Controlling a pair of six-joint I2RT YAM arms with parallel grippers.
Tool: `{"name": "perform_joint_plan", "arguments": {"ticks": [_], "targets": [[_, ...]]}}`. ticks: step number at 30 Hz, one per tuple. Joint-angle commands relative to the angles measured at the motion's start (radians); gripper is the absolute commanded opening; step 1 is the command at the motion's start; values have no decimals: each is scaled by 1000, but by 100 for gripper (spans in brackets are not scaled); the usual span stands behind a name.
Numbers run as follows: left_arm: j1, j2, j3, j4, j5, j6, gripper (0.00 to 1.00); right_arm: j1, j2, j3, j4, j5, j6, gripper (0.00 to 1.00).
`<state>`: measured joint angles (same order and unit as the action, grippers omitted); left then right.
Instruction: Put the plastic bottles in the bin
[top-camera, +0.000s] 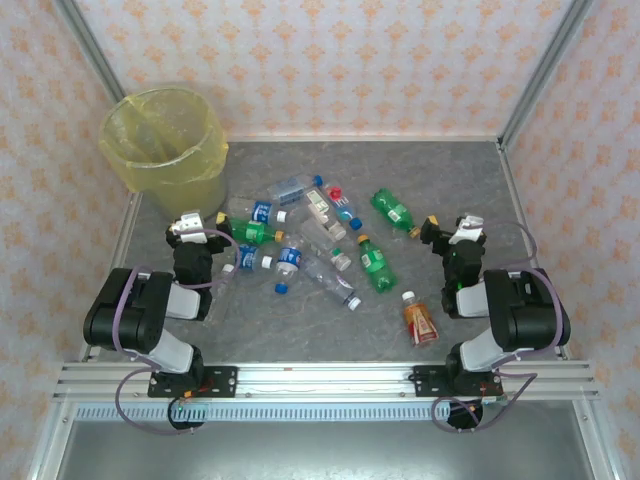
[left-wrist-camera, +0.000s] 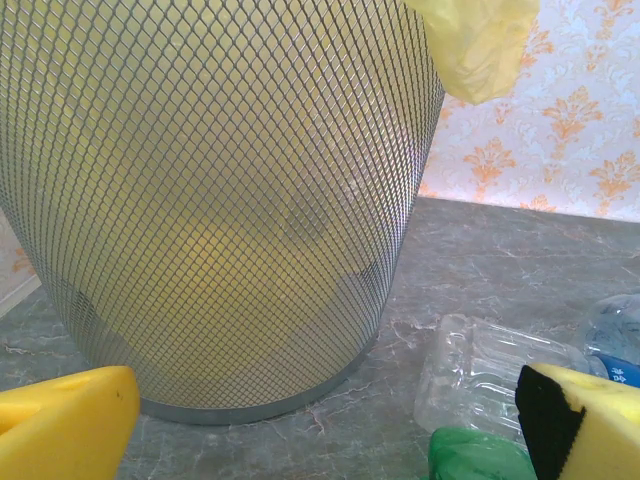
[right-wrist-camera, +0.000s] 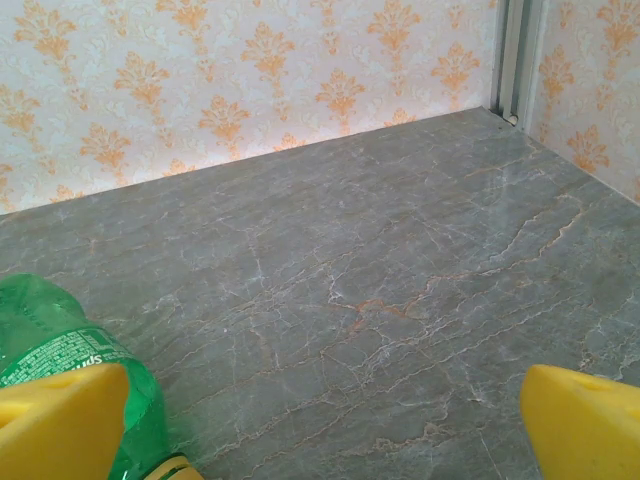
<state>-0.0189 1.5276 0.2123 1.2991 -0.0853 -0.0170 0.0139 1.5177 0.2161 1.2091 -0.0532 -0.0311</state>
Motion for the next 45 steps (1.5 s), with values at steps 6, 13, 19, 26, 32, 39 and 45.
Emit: {"name": "perform_joint_plan", "arguments": {"ticks": [6,13,19,26,32,39,45], "targets": [[2,6,-8,40,12,17,100,-1,1,21,10,-4,-6,100],[2,7,-5,34,9,15,100,0,1,22,8,-4,-6,100],[2,8,-5,35,10,15,100,-1,1,22,8,-4,-7,100],[2,8,-3,31,9,14,100,-1,1,21,9,-4,-6,100],[20,6,8,9,27,-6,100,0,1,23,4,-4,-7,100],[17,-179,89,-301,-72,-59,100,5,-99,57,-147,112,41,100],[19,-381,273,-800,-115,-306,100,4,-283,118,-421,183,175,100]]}}
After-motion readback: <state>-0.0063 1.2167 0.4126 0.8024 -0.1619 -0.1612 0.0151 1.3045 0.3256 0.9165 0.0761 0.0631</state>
